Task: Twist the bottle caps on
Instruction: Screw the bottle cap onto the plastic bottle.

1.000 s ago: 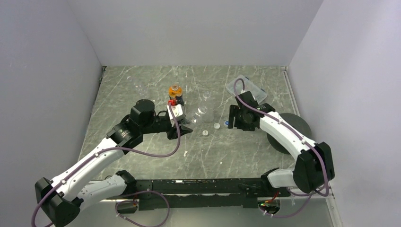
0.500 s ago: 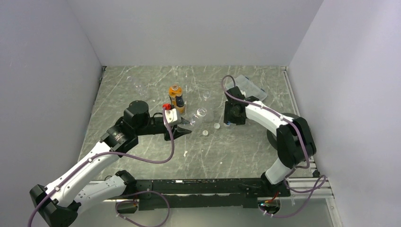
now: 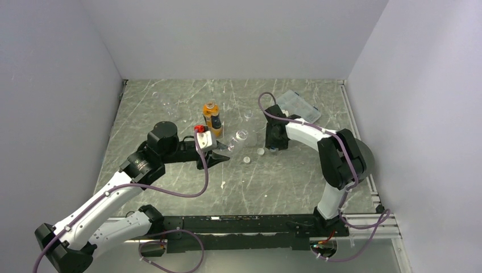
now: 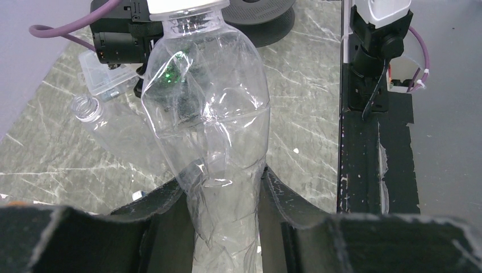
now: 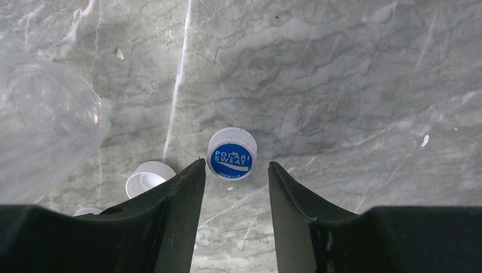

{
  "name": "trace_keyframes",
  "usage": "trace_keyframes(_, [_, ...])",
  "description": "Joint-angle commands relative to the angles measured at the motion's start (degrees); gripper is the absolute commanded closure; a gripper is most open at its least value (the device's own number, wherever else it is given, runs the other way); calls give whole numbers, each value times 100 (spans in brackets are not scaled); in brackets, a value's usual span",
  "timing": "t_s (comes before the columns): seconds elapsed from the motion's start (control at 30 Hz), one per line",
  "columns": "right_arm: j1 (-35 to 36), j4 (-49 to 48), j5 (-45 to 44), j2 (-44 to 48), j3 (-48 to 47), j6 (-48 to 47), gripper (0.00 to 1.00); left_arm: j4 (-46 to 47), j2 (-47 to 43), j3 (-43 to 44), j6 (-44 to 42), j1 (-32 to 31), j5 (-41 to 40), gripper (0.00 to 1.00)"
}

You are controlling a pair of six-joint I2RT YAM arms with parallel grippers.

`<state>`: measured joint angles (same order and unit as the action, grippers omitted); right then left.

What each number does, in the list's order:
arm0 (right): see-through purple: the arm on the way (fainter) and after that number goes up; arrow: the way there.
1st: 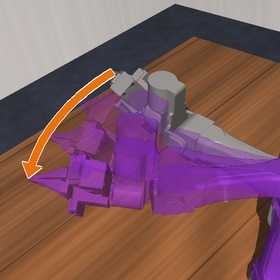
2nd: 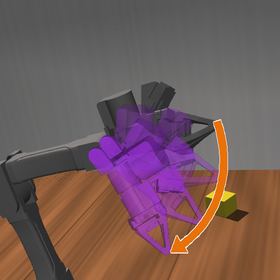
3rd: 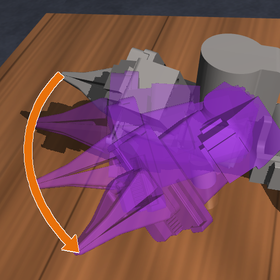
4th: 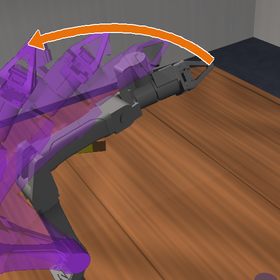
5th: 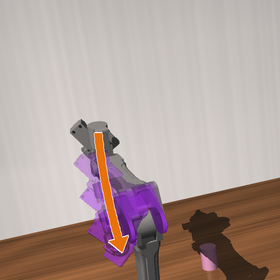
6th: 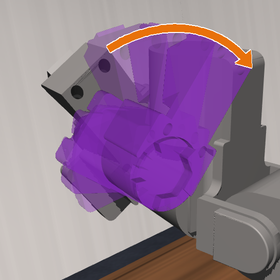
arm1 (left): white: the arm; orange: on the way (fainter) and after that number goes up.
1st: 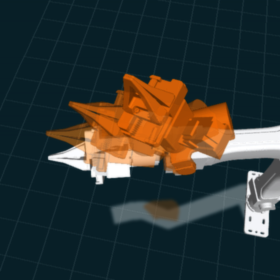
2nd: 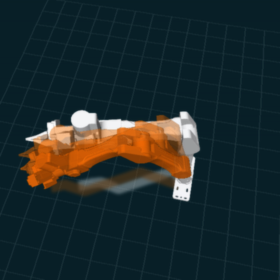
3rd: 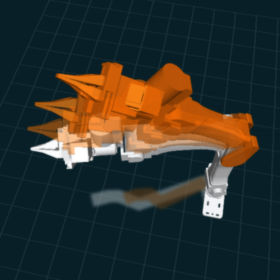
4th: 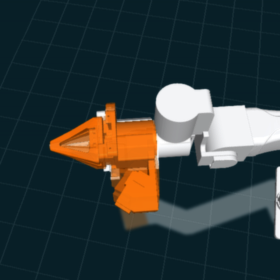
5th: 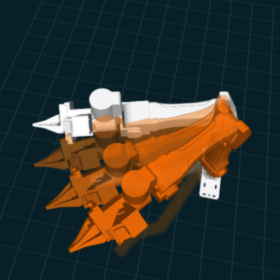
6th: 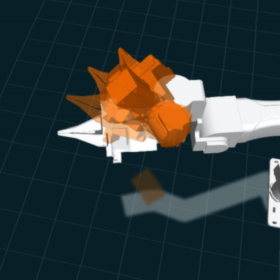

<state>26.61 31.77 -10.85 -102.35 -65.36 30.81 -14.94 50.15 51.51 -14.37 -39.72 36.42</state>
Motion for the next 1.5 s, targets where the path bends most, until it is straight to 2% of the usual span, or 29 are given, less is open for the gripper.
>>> trace_keyframes(0.0, [-2, -274, -34, -88, -177, -48, 52, 61, -36, 132, -77, 9, 102, 65])
trace_keyframes(0.63, [2, -347, -6, -359, -278, -157, 53, -18, 74, 53, -66, 9, 84, 65])
trace_keyframes(0.8, [1, -319, 29, -277, -240, -188, 60, -39, 104, 17, -74, 9, 76, 65])
trace_keyframes(0.9, [-2, -197, 73, -145, -264, -214, 68, -51, 126, 9, -111, 9, 60, 66])
trace_keyframes(1.0, [-32, 45, 97, 215, -244, -245, 74, -79, 135, 13, -198, 9, 20, 67])
trace_keyframes(1.2, [-181, 314, 827, 1612, 189, -207, 76, 154, 101, -134, -389, 10, -23, 69])
trace_keyframes(1.47, [-198, 459, 2729, 3551, 150, -108, 74, 42, 187, -63, -656, 11, -163, 68])
